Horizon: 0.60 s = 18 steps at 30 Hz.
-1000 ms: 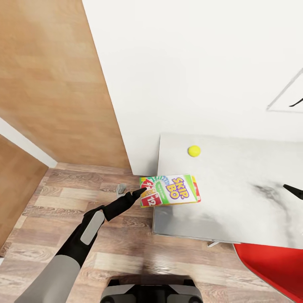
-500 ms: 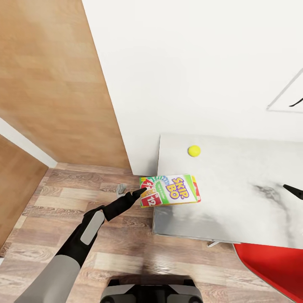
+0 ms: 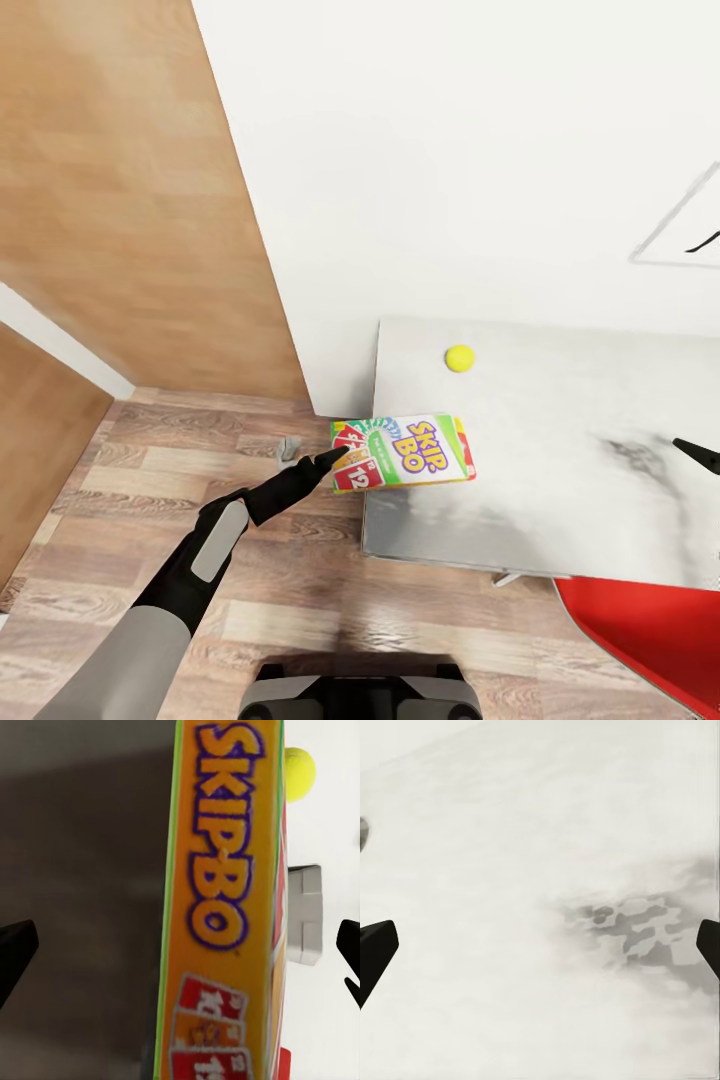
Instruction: Put all the toys in the child's room - the three board games (two on the bed and one on the table), the two jigsaw puzzles on the table, and the tennis ball on the table - inside the toy box on the table in the child's room.
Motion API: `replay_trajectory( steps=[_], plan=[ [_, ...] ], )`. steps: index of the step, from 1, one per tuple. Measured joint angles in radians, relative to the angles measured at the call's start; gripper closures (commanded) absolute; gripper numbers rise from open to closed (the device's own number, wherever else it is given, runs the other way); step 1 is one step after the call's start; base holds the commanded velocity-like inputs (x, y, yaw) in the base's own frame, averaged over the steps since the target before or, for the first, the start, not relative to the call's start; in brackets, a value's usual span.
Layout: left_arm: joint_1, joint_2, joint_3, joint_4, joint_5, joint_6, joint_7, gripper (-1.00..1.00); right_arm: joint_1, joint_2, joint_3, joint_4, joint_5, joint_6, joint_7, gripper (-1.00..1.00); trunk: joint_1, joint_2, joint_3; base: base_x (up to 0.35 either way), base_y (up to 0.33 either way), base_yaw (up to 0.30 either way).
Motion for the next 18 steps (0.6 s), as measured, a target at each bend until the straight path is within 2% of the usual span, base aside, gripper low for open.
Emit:
replay_trajectory(
  steps=[9, 18],
  plan=[
    [0.000, 0.000, 0.000, 0.000, 0.000, 0.000, 0.000, -1.00, 0.000, 0.000, 0.000, 0.000, 0.000, 0.000, 0.000, -1.00, 0.000, 0.000, 0.000, 0.000, 0.000, -0.140],
    [0.000, 0.000, 0.000, 0.000, 0.000, 0.000, 0.000, -1.00, 0.000, 0.000, 0.000, 0.000, 0.000, 0.000, 0.000, -1.00, 0.000, 0.000, 0.000, 0.000, 0.000, -0.048]
  ],
)
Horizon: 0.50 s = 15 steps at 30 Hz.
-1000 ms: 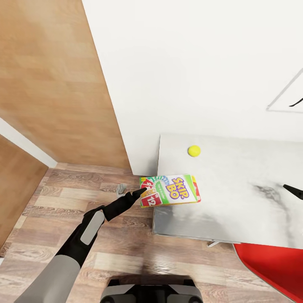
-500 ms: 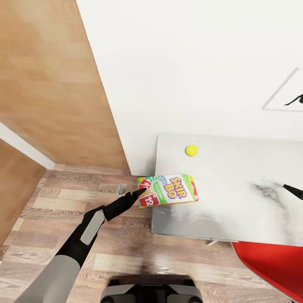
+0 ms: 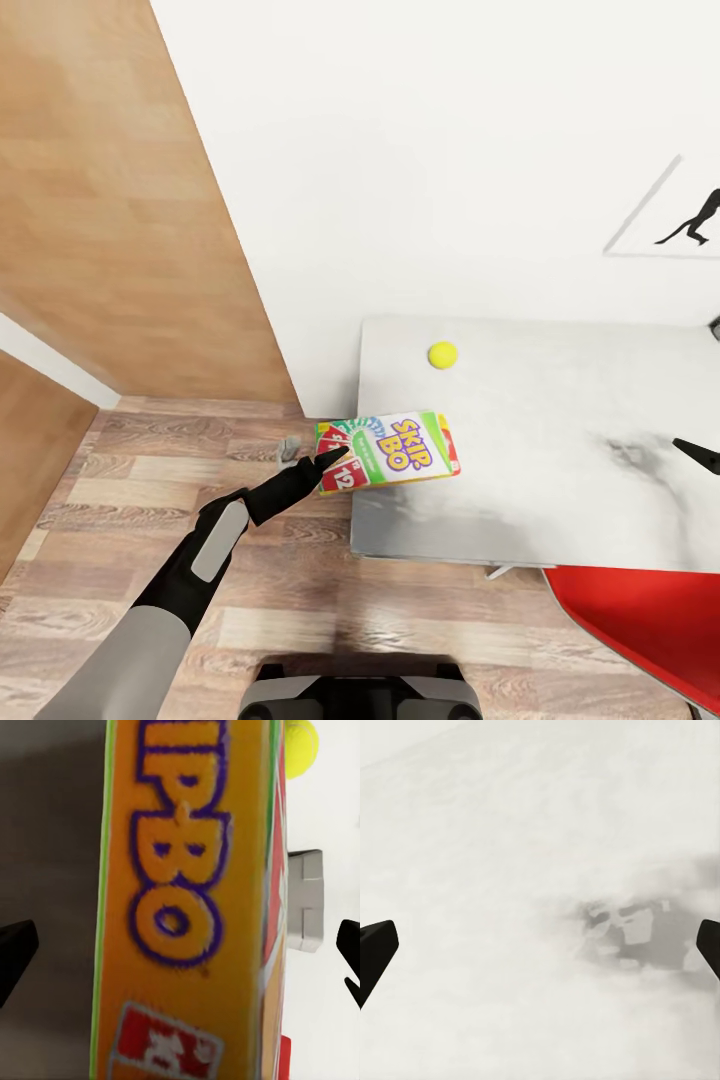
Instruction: Put all the toys in the child's room - the three board games (two on the bed and one on the table), the two jigsaw puzzles on the table, and the tennis ball on the table - inside the toy box on the table in the child's room.
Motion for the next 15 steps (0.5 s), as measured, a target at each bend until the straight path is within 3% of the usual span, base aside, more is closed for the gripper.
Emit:
replay_trajectory(
  steps=[1, 5, 15],
  plan=[
    [0.000, 0.000, 0.000, 0.000, 0.000, 0.000, 0.000, 1.00, 0.000, 0.000, 0.000, 0.000, 0.000, 0.000, 0.000, -1.00, 0.000, 0.000, 0.000, 0.000, 0.000, -0.021],
    [0.000, 0.000, 0.001, -0.001, 0.012, 0.006, 0.000, 1.00, 0.001, 0.000, 0.000, 0.000, 0.000, 0.000, 0.000, -1.00, 0.000, 0.000, 0.000, 0.000, 0.000, -0.012],
    [0.000, 0.001, 0.000, -0.001, 0.000, 0.002, 0.000, 1.00, 0.001, 0.001, 0.000, 0.000, 0.000, 0.000, 0.000, -1.00, 0.000, 0.000, 0.000, 0.000, 0.000, -0.003]
  ],
)
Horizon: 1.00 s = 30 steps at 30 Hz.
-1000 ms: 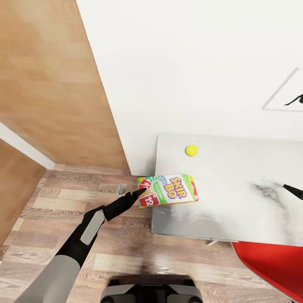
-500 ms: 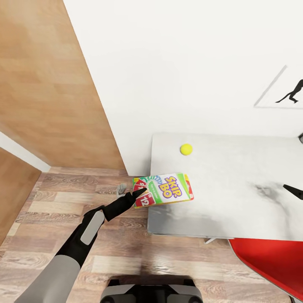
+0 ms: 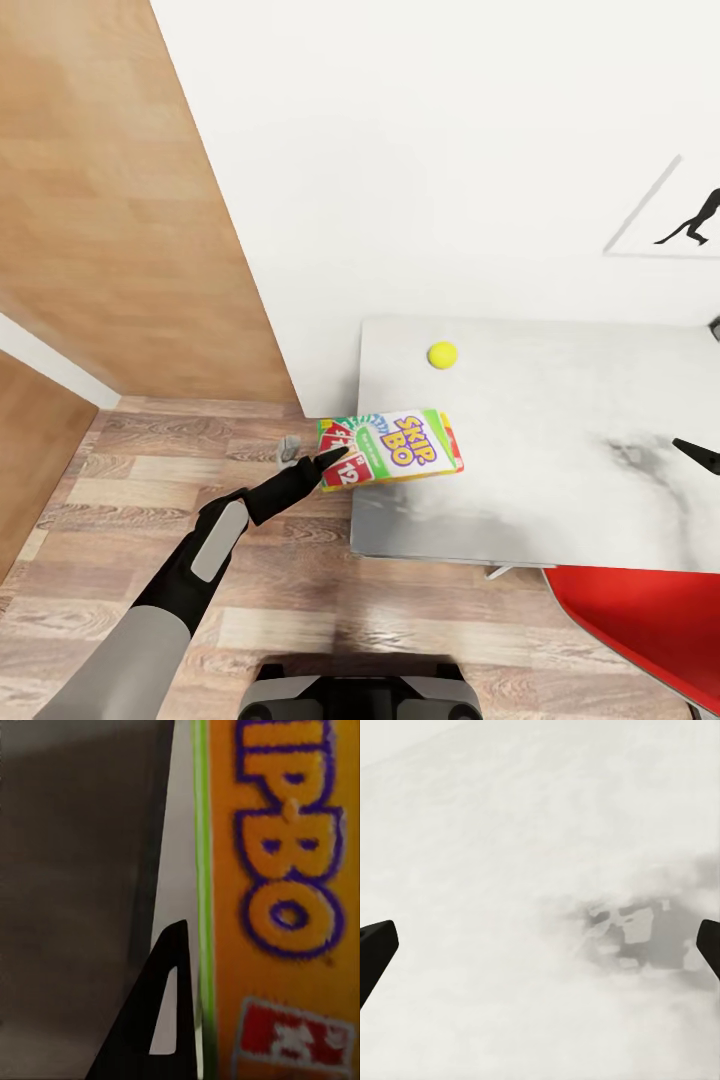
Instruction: Put all the toys in the child's room - the three board games (two on the bed and one on the table), the two jigsaw puzzles on the table, and the tennis ball on the table - inside the toy box on the table in the child's room.
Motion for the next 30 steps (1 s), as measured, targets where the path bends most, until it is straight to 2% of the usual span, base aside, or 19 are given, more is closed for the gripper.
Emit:
replay_trajectory(
  steps=[12, 18, 30],
  plan=[
    [0.000, 0.001, 0.000, -0.004, 0.003, 0.001, -0.009, 1.00, 0.000, -0.001, 0.000, 0.000, 0.000, 0.000, 0.000, -1.00, 0.000, 0.000, 0.000, 0.000, 0.000, 0.000],
    [0.004, 0.002, 0.000, -0.042, 0.004, 0.023, -0.033, 1.00, 0.001, -0.001, -0.002, 0.000, 0.000, 0.001, 0.000, -1.00, 0.000, 0.000, 0.000, 0.000, 0.000, 0.000],
    [0.013, 0.002, 0.002, -0.104, 0.005, 0.050, -0.044, 1.00, 0.002, -0.001, -0.001, 0.000, 0.000, 0.001, 0.003, -1.00, 0.000, 0.000, 0.000, 0.000, 0.000, 0.000]
  ],
)
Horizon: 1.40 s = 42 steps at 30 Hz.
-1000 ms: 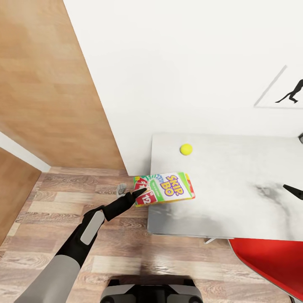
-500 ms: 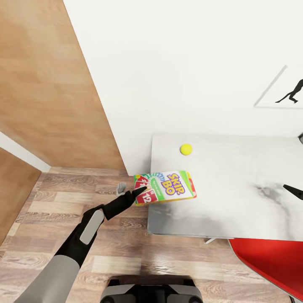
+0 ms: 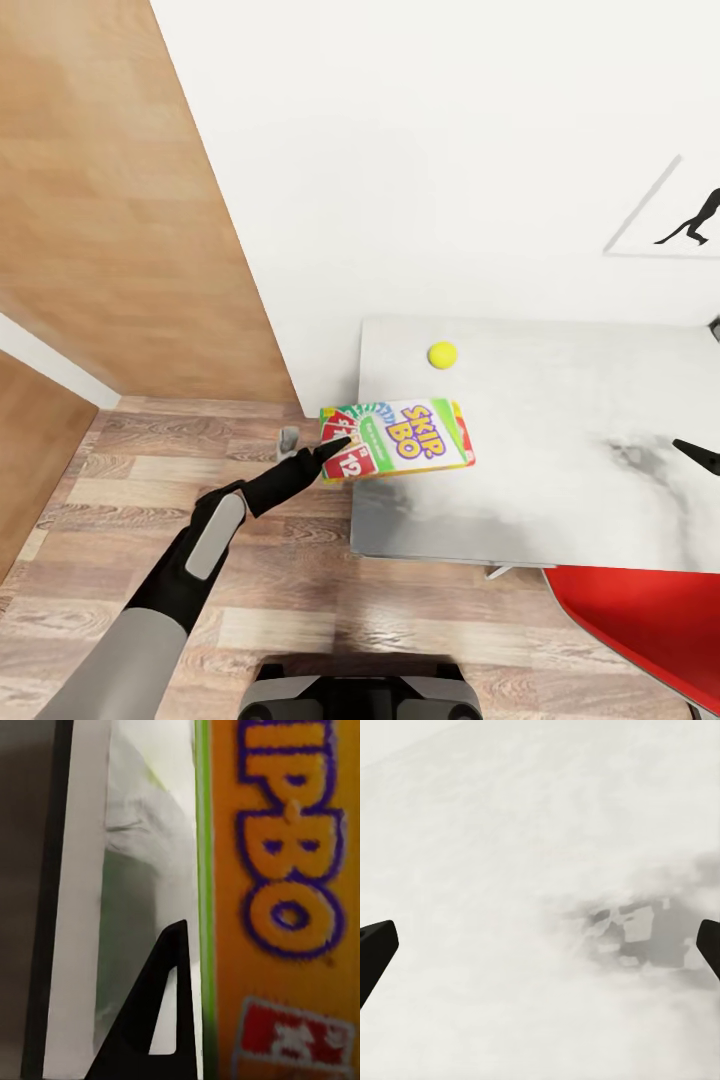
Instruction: Put all the toys in the child's room - the three board games (two on the bed and one on the table), the two jigsaw puzzles on the table, and the tennis ball on the table - inside the toy box on the table in the child's room.
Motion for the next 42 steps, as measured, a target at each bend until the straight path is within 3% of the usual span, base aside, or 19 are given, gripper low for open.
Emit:
replay_trajectory(
  steps=[9, 15, 22, 42],
  plan=[
    [0.025, 0.005, 0.001, -0.070, 0.000, 0.016, -0.006, 1.00, 0.000, 0.000, -0.004, 0.000, 0.001, -0.001, 0.058, -1.00, 0.000, 0.000, 0.000, 0.000, 0.000, 0.000],
    [0.058, 0.023, 0.006, -0.084, 0.012, 0.012, -0.020, 1.00, -0.016, 0.034, 0.000, 0.001, -0.003, -0.009, 0.079, -1.00, 0.000, 0.000, 0.000, 0.000, 0.000, 0.000],
    [0.096, 0.023, 0.006, -0.084, 0.013, 0.012, -0.020, 1.00, -0.016, 0.035, 0.000, 0.001, -0.003, -0.009, 0.079, -1.00, 0.000, 0.000, 0.000, 0.000, 0.000, 0.000],
    [0.096, 0.023, 0.006, -0.084, 0.014, 0.013, -0.020, 1.00, -0.016, 0.035, 0.000, 0.001, -0.003, -0.009, 0.079, -1.00, 0.000, 0.000, 0.000, 0.000, 0.000, 0.000]
  ],
)
